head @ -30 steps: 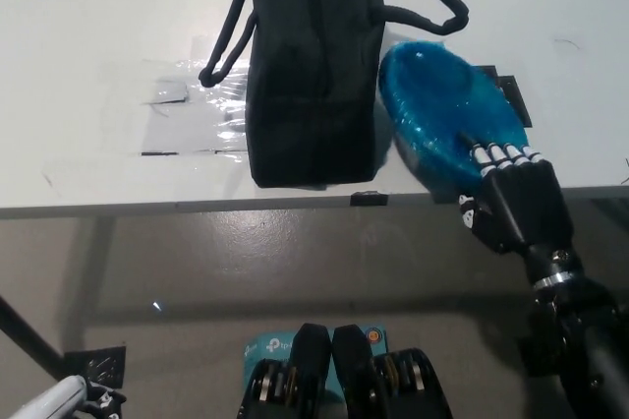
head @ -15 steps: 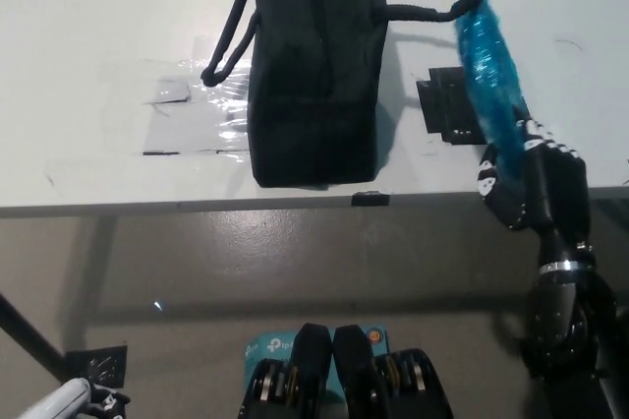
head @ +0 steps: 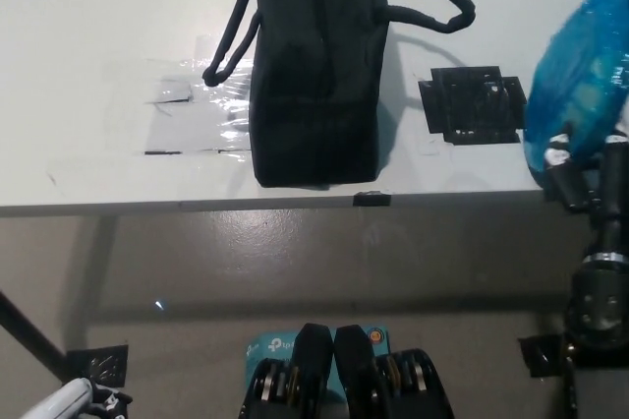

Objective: The robot uses its right hand to pick up a stack of plates kept in the middle of the desk and put it inside a bag kept next to it

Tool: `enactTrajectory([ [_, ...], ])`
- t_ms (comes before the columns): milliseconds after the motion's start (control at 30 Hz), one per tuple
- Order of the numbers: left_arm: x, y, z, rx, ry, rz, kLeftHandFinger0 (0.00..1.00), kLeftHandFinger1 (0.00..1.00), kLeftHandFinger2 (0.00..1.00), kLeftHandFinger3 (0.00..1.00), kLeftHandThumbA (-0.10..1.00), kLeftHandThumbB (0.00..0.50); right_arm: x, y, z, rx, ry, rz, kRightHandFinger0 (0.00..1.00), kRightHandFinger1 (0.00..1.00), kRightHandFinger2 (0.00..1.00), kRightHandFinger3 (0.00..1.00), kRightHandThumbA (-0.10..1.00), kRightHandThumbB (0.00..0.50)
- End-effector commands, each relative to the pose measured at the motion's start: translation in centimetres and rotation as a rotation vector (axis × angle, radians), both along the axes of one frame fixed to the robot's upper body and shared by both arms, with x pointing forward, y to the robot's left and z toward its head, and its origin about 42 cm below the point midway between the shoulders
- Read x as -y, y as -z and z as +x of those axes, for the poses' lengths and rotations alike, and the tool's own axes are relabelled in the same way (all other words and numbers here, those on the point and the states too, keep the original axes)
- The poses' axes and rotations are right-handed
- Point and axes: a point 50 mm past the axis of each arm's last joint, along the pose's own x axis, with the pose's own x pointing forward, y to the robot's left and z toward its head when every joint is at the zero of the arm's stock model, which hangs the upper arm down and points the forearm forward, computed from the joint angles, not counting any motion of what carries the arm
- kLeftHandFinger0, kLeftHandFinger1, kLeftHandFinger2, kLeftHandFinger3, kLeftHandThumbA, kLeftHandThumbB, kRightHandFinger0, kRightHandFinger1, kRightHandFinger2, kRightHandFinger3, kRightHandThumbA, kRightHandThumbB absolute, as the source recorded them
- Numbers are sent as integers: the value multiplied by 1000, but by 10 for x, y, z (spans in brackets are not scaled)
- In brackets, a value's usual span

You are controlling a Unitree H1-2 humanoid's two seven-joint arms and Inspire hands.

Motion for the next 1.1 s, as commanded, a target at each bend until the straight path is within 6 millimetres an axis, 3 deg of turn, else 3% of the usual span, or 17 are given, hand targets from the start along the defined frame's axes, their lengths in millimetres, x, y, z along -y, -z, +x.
enactTrajectory([
  [0,-14,-18,-3,96,-83,5,751,775,829,929,-100,0,37,-134,5,338,-243,664,0,0,0,0,-100,189],
  [133,-14,-18,-4,95,-76,19,740,759,816,928,-100,0,34,-157,11,356,-286,605,0,0,0,0,-100,209],
  [167,-14,-18,-5,95,-69,22,741,760,818,932,-100,0,29,-181,18,365,-297,539,0,0,0,0,-100,229],
  [233,-15,-18,-5,92,-69,25,741,759,819,929,-100,0,25,-194,21,374,-319,479,0,0,0,0,-100,208],
  [333,-15,-18,-3,91,-68,24,739,760,822,930,-100,0,25,-205,23,379,-348,431,0,0,4,0,-100,195],
  [400,-15,-18,-2,94,-62,34,728,755,815,923,-100,0,23,-217,25,399,-363,417,0,0,2,0,-100,234],
  [467,-16,-18,-1,99,-58,39,728,755,814,920,-100,0,23,-226,28,403,-383,387,0,0,11,0,-100,234],
  [600,-17,-18,-3,90,-59,28,736,761,831,932,-100,0,23,-234,30,409,-412,333,0,0,42,5,-100,225],
  [633,-17,-18,-3,88,-59,29,738,762,835,935,-100,0,21,-238,32,409,-414,340,0,0,1,0,-100,229],
  [733,-17,-18,-3,87,-59,33,745,774,848,949,-100,0,17,-248,34,412,-432,332,0,0,0,1,-100,219],
  [833,-18,-19,-3,92,-67,30,743,773,838,934,-100,0,6,-256,36,414,-472,311,0,0,3,0,-100,263],
  [933,-17,-18,-1,90,-59,34,743,772,835,928,-100,0,-1,-257,38,409,-504,319,0,0,25,0,-100,264],
  [967,-17,-18,-1,86,-55,36,753,781,856,949,-100,0,-16,-254,36,396,-531,293,0,0,0,0,-100,265],
  [1067,-17,-18,-1,85,-52,32,763,788,869,974,-100,0,-33,-243,34,366,-578,279,0,0,0,0,-100,260],
])
